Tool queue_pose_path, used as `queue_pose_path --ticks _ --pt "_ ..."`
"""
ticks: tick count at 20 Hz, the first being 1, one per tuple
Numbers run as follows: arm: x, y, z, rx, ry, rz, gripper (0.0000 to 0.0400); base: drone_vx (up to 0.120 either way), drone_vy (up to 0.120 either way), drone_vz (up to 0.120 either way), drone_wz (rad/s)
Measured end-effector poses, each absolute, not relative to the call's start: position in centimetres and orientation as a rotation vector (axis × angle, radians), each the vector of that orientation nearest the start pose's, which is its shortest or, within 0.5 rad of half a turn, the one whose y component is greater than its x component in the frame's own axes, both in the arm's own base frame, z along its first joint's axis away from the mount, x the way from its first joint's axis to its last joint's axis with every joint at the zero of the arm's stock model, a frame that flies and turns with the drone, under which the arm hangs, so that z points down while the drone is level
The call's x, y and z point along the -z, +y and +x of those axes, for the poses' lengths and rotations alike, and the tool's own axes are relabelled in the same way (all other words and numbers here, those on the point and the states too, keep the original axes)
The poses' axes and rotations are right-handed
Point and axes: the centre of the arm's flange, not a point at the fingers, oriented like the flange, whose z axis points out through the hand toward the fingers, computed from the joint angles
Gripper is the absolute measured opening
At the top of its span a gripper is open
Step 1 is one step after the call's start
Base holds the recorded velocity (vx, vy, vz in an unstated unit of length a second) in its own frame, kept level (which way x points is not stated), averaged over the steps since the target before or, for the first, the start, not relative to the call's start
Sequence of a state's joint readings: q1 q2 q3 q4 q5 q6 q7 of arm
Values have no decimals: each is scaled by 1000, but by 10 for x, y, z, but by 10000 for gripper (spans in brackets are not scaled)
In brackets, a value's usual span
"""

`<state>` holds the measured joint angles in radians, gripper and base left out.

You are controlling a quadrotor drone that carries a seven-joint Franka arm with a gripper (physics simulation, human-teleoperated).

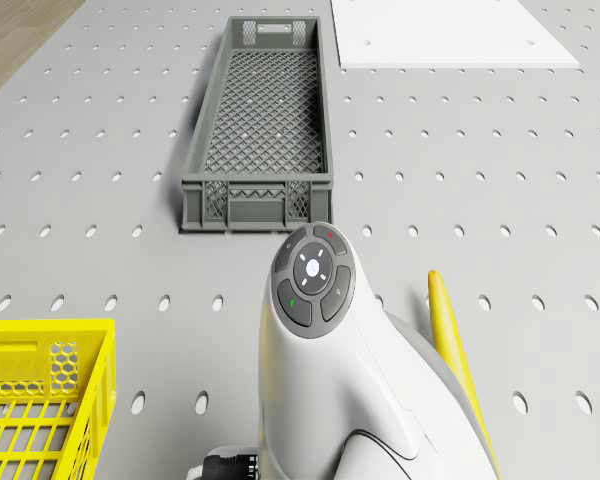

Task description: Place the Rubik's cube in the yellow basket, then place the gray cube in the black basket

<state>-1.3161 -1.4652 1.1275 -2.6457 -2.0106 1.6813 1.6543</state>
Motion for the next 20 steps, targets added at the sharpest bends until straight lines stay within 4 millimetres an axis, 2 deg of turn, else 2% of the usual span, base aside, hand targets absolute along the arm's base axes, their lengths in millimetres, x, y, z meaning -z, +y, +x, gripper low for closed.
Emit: queue_pose_path --ticks 9,20 --pt "-588 12 341 -786 -2 1 400 0 0 0 0" --pt "-598 12 339 -786 -2 1 400 0 0 0 0"
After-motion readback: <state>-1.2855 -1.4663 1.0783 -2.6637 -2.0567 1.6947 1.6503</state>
